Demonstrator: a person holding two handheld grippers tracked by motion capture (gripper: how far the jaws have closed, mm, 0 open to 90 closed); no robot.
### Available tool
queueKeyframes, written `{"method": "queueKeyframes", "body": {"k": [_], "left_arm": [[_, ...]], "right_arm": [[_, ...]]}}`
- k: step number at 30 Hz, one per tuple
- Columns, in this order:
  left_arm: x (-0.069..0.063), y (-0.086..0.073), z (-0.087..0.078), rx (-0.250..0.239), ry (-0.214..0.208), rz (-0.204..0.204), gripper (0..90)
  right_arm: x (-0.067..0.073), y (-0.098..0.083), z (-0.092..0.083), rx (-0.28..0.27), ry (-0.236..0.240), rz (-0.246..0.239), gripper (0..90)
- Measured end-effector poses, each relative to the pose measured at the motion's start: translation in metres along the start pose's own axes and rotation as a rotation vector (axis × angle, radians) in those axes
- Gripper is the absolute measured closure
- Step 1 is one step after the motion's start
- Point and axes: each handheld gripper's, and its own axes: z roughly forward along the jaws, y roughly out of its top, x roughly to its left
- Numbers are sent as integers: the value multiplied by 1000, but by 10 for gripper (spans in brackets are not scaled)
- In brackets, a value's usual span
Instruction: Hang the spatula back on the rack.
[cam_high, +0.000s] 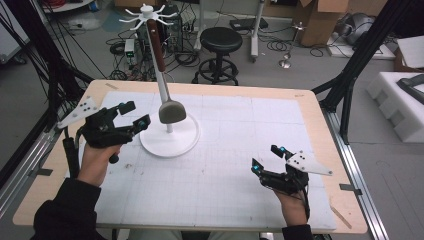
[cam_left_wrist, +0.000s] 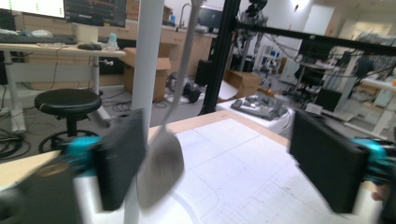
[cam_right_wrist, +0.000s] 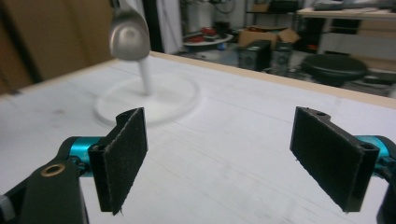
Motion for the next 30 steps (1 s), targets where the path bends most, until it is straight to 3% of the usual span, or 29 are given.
{"method": "queueKeyframes", "body": {"k": [2, 3, 4, 7, 11, 15, 20, 30], "left_arm": [[0, -18, -13, -11, -27, 23, 157], [0, -18, -13, -11, -27, 23, 157], [-2, -29, -20, 5, -32, 46, 157], [-3, -39, -27, 28, -36, 74, 157], [-5, -65, -40, 14, -51, 52, 158], [-5, -93, -47, 63, -31, 39, 159], [-5, -103, -48, 84, -18, 32, 160], [-4, -106, -51, 88, -10, 29, 163]], "right_arm": [[-4, -6, -2, -3, -33, -27, 177], [-4, -6, -2, -3, -33, -27, 177], [-7, -11, -4, -9, -54, -38, 177], [-10, -17, -6, -19, -76, -46, 174], [-13, -28, -9, -34, -84, -54, 162], [-17, -46, -11, -1, -84, -16, 155], [-21, -57, -11, 21, -98, 4, 155], [-17, -58, -12, 9, -96, -4, 154]]}}
